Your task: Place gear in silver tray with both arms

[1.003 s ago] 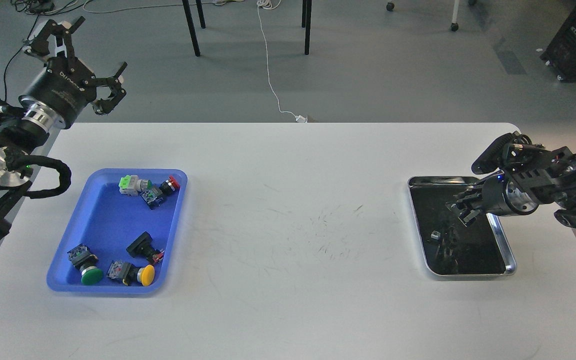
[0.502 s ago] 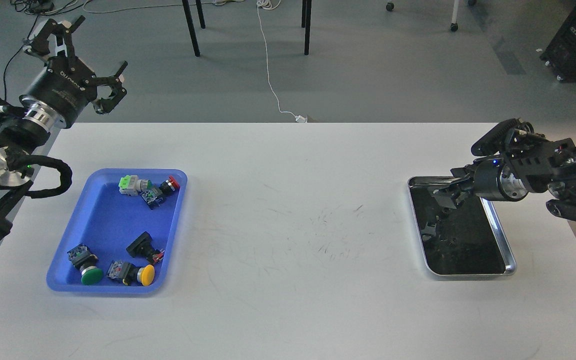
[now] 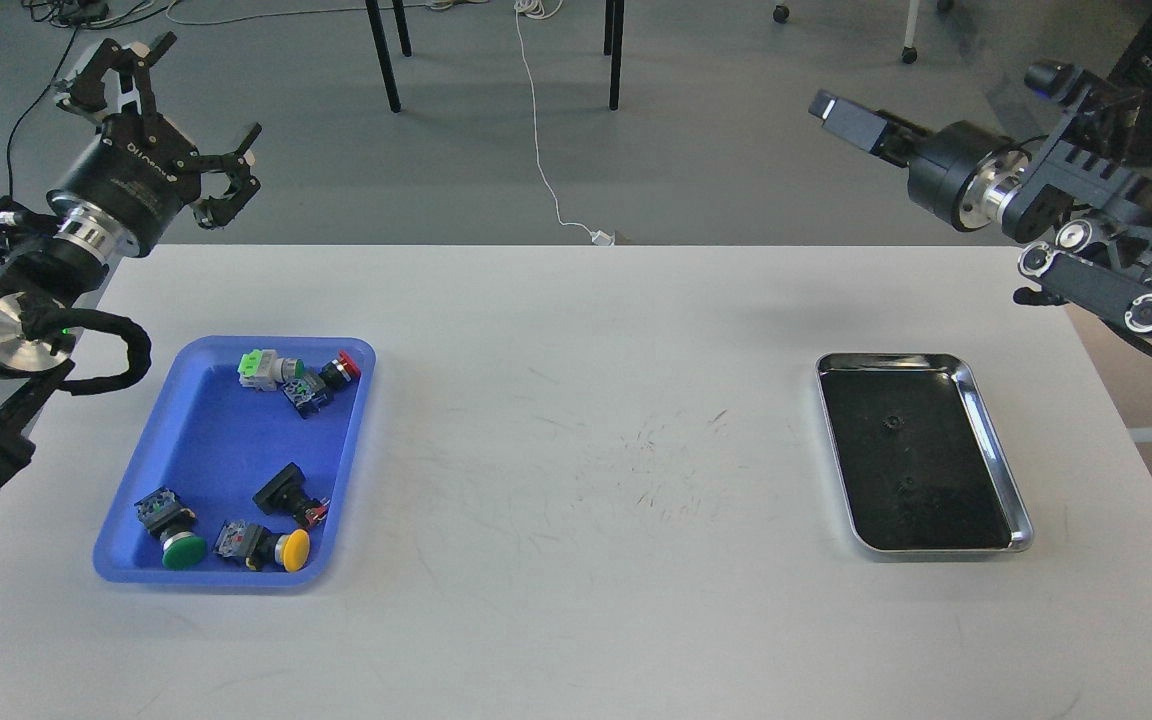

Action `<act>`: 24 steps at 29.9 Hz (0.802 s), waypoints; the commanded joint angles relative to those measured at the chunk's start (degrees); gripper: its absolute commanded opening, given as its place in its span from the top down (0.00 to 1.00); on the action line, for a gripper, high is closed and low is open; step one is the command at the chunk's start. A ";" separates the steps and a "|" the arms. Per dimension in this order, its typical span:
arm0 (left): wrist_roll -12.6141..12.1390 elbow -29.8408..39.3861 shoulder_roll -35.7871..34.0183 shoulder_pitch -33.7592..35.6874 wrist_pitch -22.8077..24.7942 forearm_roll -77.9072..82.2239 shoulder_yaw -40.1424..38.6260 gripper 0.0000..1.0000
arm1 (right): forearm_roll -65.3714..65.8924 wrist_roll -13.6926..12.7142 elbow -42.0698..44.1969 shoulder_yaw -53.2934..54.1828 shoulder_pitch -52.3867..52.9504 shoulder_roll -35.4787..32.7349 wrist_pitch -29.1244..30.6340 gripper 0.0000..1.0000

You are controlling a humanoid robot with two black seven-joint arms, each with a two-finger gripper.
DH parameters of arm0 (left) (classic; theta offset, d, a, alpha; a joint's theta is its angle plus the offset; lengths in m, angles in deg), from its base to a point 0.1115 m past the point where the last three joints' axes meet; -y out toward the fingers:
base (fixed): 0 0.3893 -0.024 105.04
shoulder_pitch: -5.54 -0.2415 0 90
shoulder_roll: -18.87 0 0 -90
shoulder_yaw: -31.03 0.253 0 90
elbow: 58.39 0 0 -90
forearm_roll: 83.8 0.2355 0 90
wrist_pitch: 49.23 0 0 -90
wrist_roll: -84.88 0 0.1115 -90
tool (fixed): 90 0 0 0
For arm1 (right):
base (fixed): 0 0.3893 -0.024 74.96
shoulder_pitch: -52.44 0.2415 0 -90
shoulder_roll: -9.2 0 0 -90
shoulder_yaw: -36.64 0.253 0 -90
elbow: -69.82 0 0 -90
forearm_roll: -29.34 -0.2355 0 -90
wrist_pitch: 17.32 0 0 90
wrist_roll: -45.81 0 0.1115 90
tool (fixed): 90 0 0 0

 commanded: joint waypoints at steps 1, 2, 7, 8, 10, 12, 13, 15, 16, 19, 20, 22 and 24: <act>-0.03 -2.38 3.20 0.37 -0.04 -1.51 -0.03 0.02 | -8.82 -1.13 4.44 9.82 -1.21 3.09 0.05 0.01; -0.03 -3.26 4.16 0.54 -0.12 -1.60 -0.11 0.02 | -11.90 -1.13 5.67 11.41 -1.74 4.05 0.14 0.01; -0.29 -5.29 8.39 0.46 0.05 -1.69 -3.27 0.02 | -22.99 -1.05 6.03 16.77 -4.29 7.75 -0.03 0.01; -0.29 -5.29 8.74 0.20 -0.04 -1.78 -3.63 0.02 | -24.04 -1.05 6.21 18.00 -4.55 7.84 -0.03 0.01; -0.20 -5.29 9.80 -0.33 -0.04 -1.87 -4.07 0.02 | -27.99 -1.13 6.47 21.60 -6.04 7.84 0.05 0.01; -0.11 -5.29 10.59 -0.77 -0.13 -2.74 -4.07 0.02 | -34.30 -1.22 6.65 27.04 -7.71 8.10 0.40 0.01; -0.11 -5.29 10.85 -1.38 -0.13 -3.27 -4.07 0.02 | -36.95 -1.13 6.65 29.33 -8.42 8.37 0.75 0.01; -0.03 -5.29 11.29 -2.09 -0.21 -4.41 -4.42 0.02 | -41.61 -1.13 6.91 33.46 -9.82 8.46 2.85 0.01; -0.03 -5.29 11.55 -2.09 -0.39 -4.85 -4.59 0.02 | -43.29 -1.13 7.35 35.22 -10.61 8.46 4.26 0.01; 0.06 -5.29 12.08 -2.79 -0.57 -5.38 -4.77 0.02 | -48.39 -1.22 9.89 41.46 -13.51 8.72 9.88 0.01; 0.06 -5.20 12.17 -2.88 -0.48 -5.38 -4.77 0.02 | -49.53 -1.22 10.08 43.05 -14.48 8.98 11.12 0.01; 0.06 -5.03 12.26 -3.23 -0.21 -5.38 -4.86 0.02 | -51.03 -1.31 10.08 45.51 -16.85 9.95 13.06 0.01; 0.06 -4.77 12.26 -3.76 -0.13 -5.47 -5.38 0.02 | -51.13 -1.31 9.82 46.40 -19.05 10.30 13.68 0.01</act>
